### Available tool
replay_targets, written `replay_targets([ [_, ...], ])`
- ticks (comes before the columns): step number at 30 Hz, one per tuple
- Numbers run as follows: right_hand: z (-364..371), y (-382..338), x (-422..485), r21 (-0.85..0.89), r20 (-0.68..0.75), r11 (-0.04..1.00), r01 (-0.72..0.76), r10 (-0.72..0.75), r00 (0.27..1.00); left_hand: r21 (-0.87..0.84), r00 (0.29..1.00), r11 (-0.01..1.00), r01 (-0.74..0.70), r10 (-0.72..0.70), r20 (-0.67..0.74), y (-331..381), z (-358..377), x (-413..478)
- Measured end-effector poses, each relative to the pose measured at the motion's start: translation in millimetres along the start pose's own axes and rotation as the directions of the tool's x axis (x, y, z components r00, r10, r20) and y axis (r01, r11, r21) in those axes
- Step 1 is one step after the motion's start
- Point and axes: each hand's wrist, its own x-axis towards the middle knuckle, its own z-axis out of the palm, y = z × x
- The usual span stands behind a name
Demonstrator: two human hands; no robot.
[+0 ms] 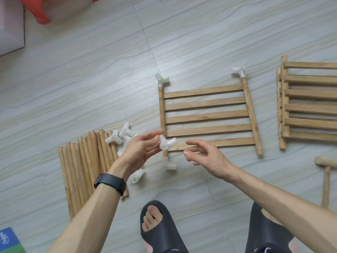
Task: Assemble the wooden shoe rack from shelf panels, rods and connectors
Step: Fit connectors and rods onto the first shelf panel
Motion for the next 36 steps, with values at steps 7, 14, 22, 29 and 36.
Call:
replay_targets([
  [7,-24,4,-14,0.589,0.013,0.793,-0.154,0.182,0.983,0.354,0.974,0.909,-0.22,0.223,0.033,-37,87,19],
  [14,-58,34,-30,0.522,-0.104,0.849,-0.086,0.163,0.981,0.542,0.958,0.796,-0.269,0.282,0.06,-81,135,24],
  [22,-106,64,-48,0.366,-0.272,0.922,-0.13,0.24,0.932,0.945,0.887,-0.105,-0.308,0.328,0.326,-94,117,55],
  [29,-125,89,-75,0.491,-0.329,0.837,-0.241,0.434,0.839,0.876,0.851,-0.376,-0.301,0.309,0.425,-74,104,75],
  [36,-134,88,-77,0.548,-0.409,0.825,-0.138,0.408,0.816,0.895,0.877,-0.353,-0.271,0.292,0.381,-76,105,70],
])
